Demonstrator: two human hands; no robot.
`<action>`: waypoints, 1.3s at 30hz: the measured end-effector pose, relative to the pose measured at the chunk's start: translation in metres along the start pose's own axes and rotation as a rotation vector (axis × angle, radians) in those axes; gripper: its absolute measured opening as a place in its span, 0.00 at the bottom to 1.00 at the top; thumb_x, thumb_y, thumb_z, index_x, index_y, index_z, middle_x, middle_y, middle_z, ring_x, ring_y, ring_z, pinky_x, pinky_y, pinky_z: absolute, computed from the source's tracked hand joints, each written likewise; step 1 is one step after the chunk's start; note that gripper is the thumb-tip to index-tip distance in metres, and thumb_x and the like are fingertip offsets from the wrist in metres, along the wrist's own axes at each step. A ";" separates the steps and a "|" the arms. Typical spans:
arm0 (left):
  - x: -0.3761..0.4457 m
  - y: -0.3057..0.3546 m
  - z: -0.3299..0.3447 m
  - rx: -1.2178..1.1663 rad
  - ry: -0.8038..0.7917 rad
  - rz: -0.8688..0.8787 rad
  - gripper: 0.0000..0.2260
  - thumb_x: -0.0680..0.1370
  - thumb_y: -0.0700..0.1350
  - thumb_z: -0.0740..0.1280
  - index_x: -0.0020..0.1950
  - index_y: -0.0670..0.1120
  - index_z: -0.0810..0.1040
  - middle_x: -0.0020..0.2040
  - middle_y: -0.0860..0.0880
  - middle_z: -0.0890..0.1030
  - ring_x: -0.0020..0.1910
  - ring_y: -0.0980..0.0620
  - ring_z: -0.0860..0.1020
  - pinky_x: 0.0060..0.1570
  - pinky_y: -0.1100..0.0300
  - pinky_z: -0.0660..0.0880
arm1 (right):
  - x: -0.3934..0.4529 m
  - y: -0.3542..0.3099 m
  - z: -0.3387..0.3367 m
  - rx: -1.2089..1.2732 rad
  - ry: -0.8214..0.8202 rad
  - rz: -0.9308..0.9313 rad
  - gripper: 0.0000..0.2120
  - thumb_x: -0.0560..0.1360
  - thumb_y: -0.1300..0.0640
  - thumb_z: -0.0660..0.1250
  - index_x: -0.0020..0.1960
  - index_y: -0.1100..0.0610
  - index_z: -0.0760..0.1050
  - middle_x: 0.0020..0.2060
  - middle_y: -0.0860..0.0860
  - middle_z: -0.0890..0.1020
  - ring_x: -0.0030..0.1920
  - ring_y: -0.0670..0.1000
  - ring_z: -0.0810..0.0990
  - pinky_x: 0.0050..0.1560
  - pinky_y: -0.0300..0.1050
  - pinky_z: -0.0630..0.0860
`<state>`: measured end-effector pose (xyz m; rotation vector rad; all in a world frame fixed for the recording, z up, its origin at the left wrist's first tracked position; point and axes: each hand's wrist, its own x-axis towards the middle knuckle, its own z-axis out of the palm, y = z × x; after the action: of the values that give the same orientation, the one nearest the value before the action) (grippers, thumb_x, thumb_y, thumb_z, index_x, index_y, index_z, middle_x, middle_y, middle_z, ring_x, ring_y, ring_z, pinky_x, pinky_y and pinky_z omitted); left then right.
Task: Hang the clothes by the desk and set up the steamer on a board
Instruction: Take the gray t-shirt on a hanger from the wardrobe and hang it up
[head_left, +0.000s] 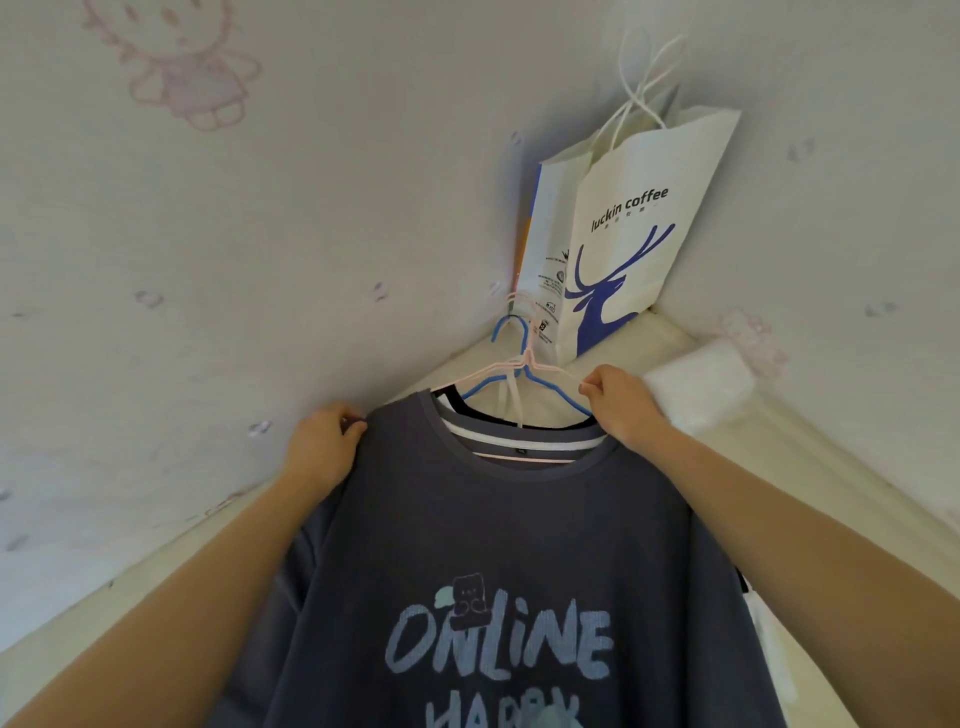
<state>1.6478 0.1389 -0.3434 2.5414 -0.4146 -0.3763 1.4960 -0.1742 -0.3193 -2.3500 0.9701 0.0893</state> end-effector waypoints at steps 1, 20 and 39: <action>0.002 0.002 0.000 0.005 0.041 0.003 0.05 0.77 0.41 0.67 0.51 0.41 0.80 0.50 0.39 0.82 0.51 0.38 0.79 0.52 0.50 0.74 | 0.002 -0.002 -0.001 0.004 -0.001 0.003 0.09 0.81 0.58 0.58 0.52 0.60 0.74 0.50 0.58 0.80 0.45 0.54 0.73 0.44 0.45 0.68; -0.045 -0.005 0.038 0.559 0.118 0.221 0.22 0.78 0.45 0.63 0.71 0.42 0.69 0.68 0.42 0.72 0.67 0.38 0.68 0.68 0.40 0.61 | -0.022 0.021 0.029 -0.305 0.063 -0.213 0.17 0.81 0.57 0.56 0.68 0.60 0.66 0.61 0.58 0.75 0.59 0.58 0.74 0.59 0.52 0.71; -0.217 -0.015 0.080 0.582 -0.076 0.351 0.24 0.77 0.53 0.51 0.68 0.46 0.74 0.66 0.46 0.76 0.68 0.42 0.71 0.67 0.38 0.55 | -0.239 0.063 0.088 -0.424 -0.014 -0.197 0.28 0.82 0.50 0.50 0.78 0.59 0.47 0.77 0.55 0.52 0.77 0.56 0.46 0.75 0.53 0.44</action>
<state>1.4252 0.1932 -0.3780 2.9240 -1.1196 -0.2415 1.2923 -0.0124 -0.3577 -2.8148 0.7631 0.2554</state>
